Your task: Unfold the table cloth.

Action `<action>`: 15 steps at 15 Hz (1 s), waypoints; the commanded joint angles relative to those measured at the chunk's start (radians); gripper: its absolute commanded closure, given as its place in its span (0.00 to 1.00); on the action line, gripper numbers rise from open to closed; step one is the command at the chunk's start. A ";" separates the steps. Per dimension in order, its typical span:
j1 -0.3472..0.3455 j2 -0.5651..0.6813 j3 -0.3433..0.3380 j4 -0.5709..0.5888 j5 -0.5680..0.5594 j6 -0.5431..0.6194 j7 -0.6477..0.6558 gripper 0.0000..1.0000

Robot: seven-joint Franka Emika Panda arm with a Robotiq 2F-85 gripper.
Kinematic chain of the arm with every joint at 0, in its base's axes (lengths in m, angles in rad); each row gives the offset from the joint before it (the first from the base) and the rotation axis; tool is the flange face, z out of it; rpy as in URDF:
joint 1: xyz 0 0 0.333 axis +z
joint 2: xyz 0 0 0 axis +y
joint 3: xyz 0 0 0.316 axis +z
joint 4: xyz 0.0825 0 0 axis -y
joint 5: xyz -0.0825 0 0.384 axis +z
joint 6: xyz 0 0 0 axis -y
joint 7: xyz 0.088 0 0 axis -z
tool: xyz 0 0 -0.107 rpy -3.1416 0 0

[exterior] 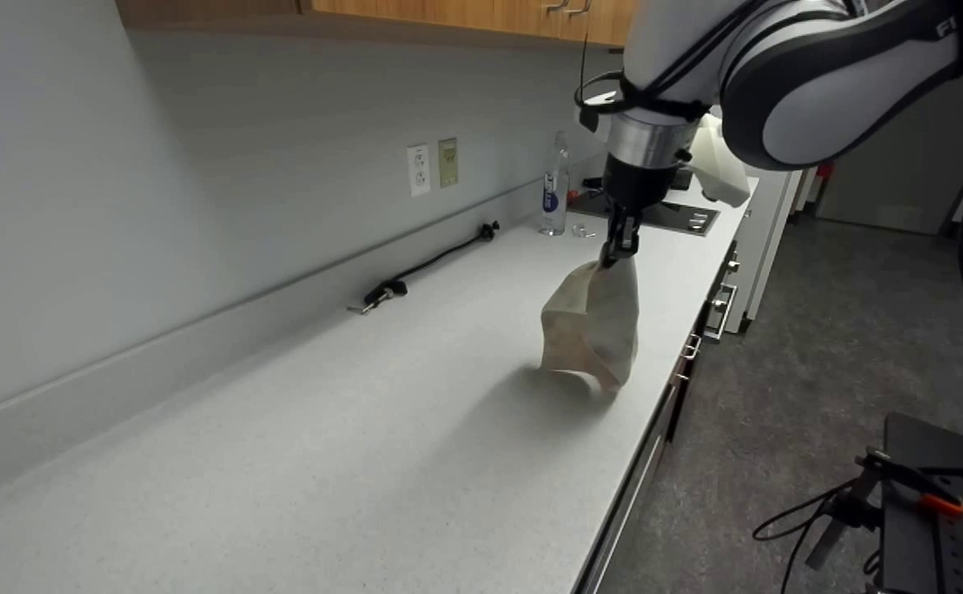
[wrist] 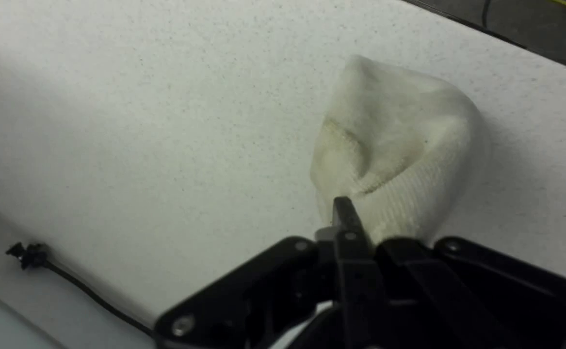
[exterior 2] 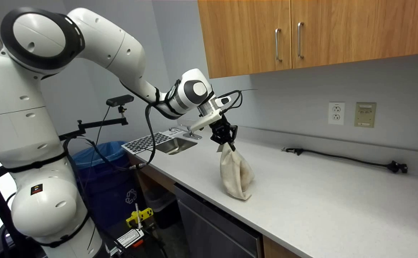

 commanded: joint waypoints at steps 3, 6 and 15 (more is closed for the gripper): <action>0.001 -0.089 0.000 0.029 0.329 -0.079 -0.283 0.99; -0.019 -0.091 -0.033 0.044 0.409 -0.036 -0.304 0.99; -0.098 0.151 -0.168 -0.004 -0.016 0.336 0.137 0.99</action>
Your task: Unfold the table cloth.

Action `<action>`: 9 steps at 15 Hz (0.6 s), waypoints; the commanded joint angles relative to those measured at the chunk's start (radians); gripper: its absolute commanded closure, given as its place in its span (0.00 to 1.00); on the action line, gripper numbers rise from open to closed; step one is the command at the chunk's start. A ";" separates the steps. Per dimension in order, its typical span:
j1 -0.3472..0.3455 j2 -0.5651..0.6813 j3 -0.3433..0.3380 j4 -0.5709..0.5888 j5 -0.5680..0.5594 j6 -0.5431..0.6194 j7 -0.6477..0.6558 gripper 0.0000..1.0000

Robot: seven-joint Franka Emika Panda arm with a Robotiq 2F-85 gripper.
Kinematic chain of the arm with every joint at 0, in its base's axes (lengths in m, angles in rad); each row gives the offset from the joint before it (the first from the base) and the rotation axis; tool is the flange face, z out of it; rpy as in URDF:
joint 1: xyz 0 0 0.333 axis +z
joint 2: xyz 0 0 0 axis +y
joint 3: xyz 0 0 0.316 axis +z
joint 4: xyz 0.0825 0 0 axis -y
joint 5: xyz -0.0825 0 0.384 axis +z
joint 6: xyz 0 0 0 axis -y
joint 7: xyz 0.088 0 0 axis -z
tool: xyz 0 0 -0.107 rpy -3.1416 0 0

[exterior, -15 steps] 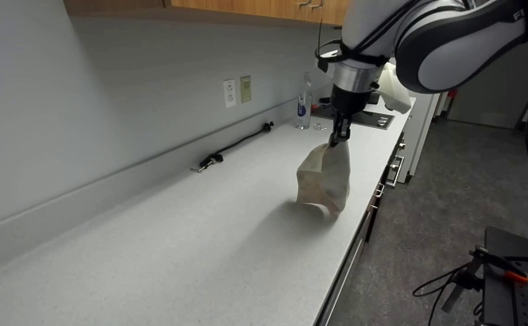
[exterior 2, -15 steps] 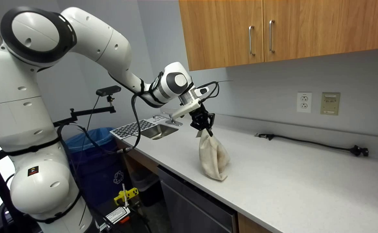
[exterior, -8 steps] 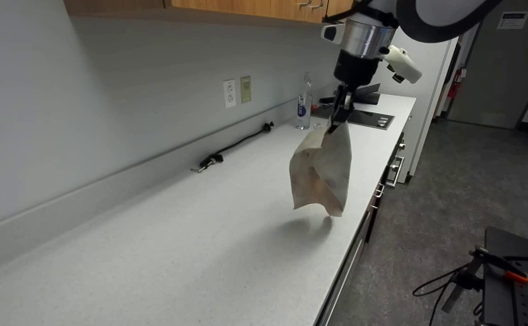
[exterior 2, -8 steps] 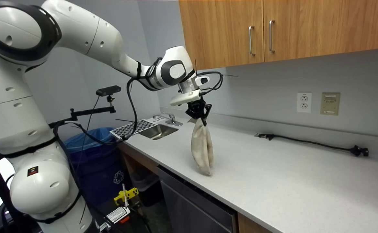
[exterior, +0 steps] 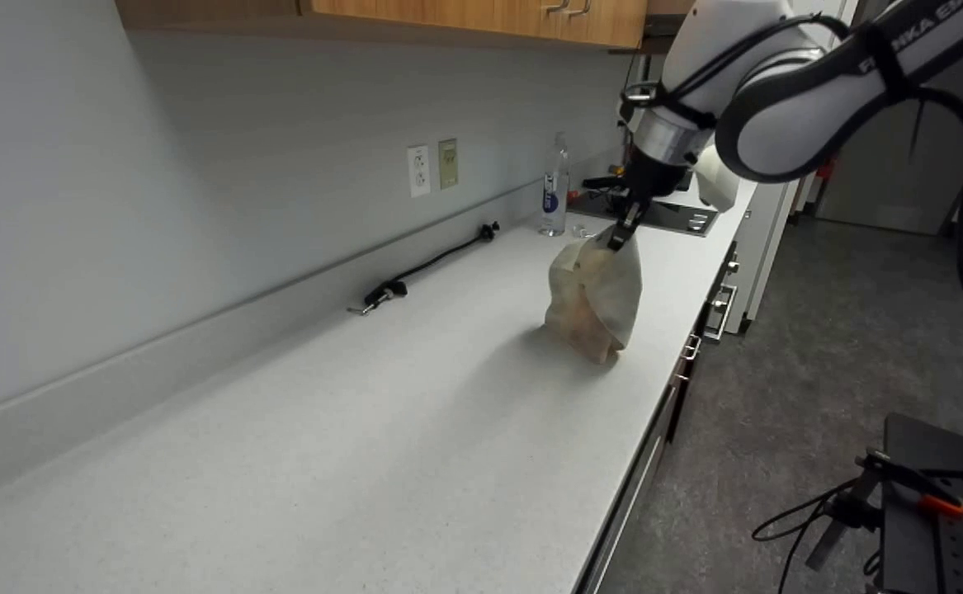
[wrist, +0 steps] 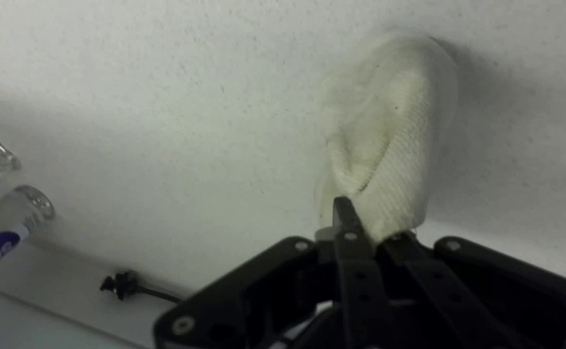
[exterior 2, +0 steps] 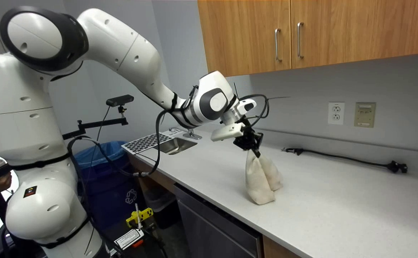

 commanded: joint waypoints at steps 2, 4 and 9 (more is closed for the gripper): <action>0.030 0.124 -0.068 0.041 -0.154 0.017 0.208 0.99; 0.058 0.127 -0.080 0.039 -0.186 -0.007 0.254 0.99; 0.061 0.068 0.042 -0.016 0.020 -0.089 0.049 0.99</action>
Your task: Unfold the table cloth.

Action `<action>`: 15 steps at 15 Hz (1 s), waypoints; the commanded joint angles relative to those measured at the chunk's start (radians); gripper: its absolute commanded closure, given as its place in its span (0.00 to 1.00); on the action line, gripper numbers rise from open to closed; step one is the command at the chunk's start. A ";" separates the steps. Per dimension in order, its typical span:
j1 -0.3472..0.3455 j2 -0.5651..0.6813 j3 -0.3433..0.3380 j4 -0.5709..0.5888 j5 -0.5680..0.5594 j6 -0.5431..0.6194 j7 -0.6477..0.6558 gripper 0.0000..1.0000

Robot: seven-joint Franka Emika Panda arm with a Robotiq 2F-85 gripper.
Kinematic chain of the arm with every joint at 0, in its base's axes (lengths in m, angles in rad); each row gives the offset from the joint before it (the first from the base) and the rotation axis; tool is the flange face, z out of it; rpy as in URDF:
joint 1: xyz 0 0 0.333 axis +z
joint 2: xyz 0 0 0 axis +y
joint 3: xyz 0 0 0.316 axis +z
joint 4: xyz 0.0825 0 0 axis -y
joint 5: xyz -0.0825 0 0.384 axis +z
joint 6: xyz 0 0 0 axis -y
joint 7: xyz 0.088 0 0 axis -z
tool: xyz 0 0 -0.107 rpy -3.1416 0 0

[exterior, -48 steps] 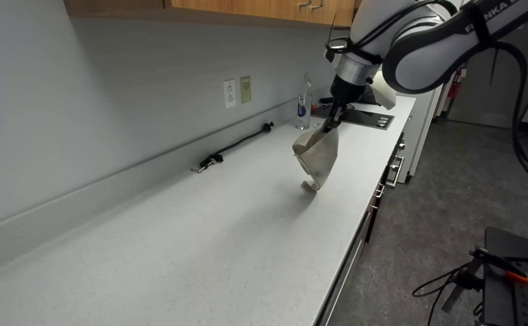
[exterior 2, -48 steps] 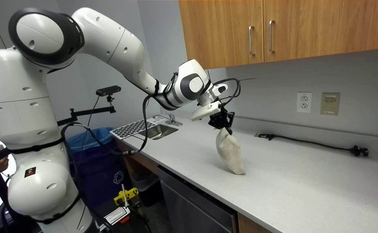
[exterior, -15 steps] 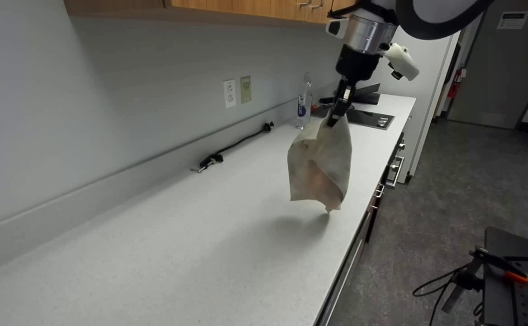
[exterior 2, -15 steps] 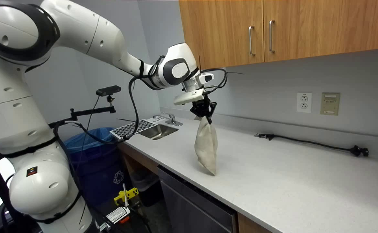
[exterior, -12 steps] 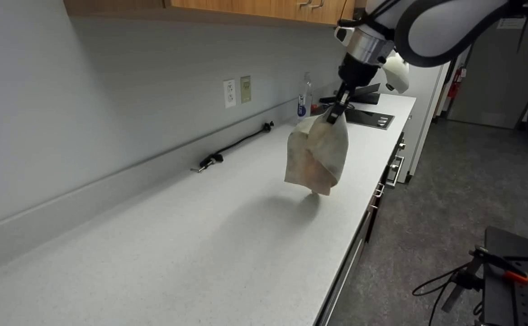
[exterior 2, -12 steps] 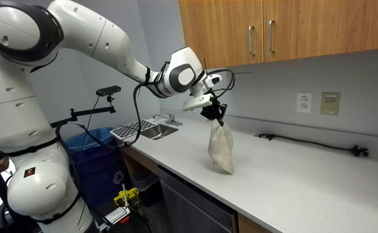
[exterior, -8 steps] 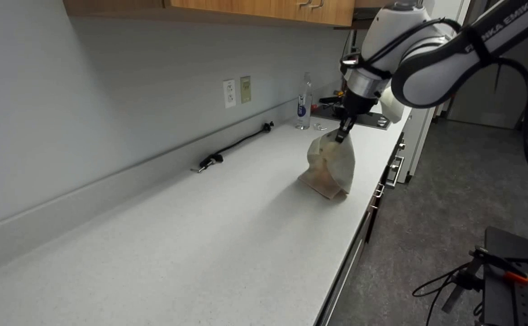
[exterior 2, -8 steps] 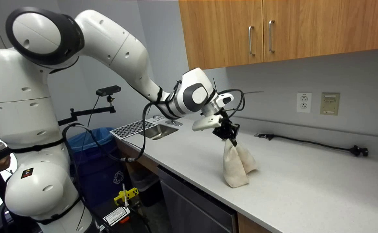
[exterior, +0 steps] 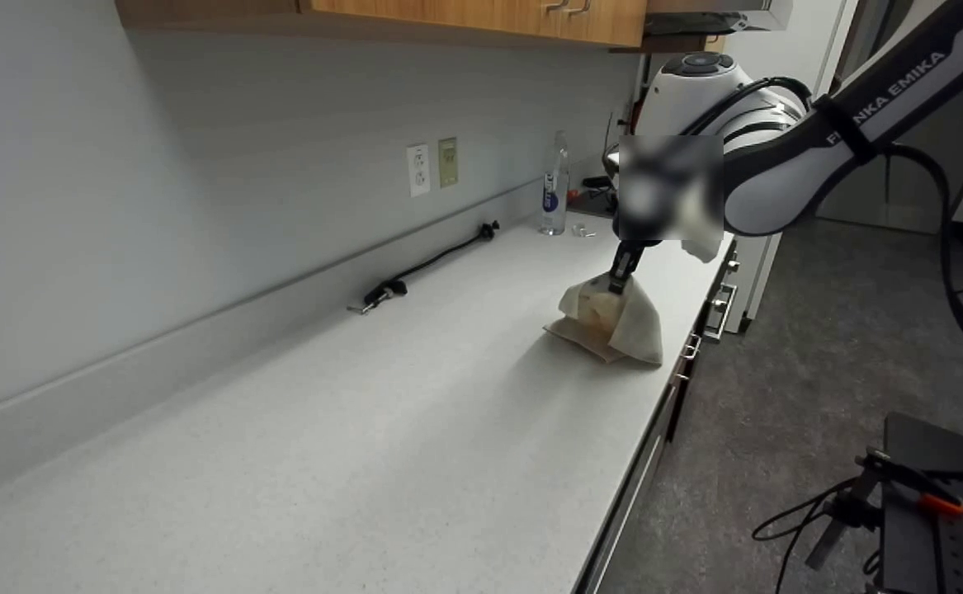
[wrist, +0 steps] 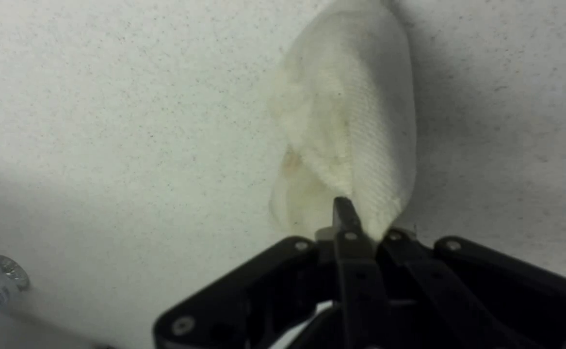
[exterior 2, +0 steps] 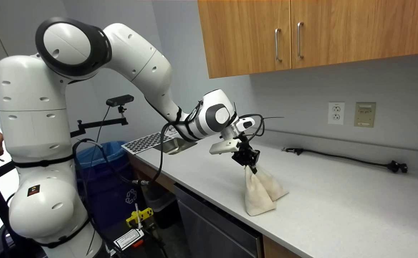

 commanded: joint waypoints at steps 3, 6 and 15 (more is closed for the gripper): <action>-0.001 -0.083 0.166 -0.015 0.359 -0.132 -0.329 0.99; 0.002 -0.120 0.224 0.020 0.559 -0.244 -0.479 0.99; 0.011 -0.187 0.206 0.167 0.941 -0.572 -0.713 0.99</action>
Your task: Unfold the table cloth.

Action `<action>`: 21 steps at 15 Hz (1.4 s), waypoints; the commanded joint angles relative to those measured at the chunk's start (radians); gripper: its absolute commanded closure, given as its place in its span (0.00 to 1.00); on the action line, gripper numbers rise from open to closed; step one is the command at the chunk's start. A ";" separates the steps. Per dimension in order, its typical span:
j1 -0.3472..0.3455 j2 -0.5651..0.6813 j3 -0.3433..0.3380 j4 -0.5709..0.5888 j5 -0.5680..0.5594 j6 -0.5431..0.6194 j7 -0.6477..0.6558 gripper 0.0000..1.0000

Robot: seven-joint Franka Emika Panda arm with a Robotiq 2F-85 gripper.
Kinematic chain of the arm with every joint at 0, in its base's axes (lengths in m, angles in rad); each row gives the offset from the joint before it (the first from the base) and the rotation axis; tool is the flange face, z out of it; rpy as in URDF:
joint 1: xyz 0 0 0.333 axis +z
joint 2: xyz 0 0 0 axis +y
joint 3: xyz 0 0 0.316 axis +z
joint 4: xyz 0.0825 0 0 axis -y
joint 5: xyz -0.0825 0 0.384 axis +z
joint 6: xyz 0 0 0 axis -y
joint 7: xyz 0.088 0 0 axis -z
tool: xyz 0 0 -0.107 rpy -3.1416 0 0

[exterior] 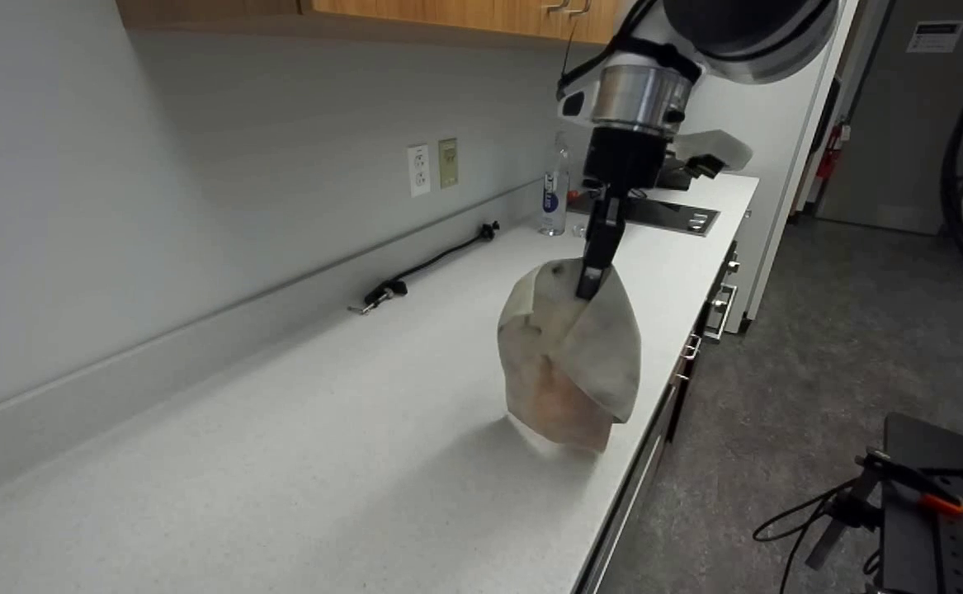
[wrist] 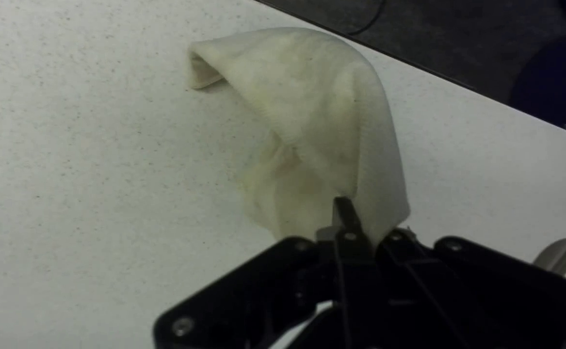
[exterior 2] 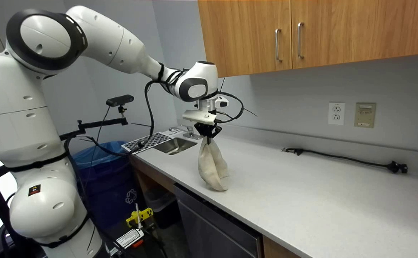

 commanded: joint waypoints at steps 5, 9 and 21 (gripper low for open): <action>-0.010 0.019 -0.062 0.092 0.201 -0.113 -0.058 0.99; -0.024 0.070 -0.092 0.059 0.250 0.071 -0.020 0.99; -0.070 0.477 -0.254 0.036 -0.038 0.772 0.407 0.94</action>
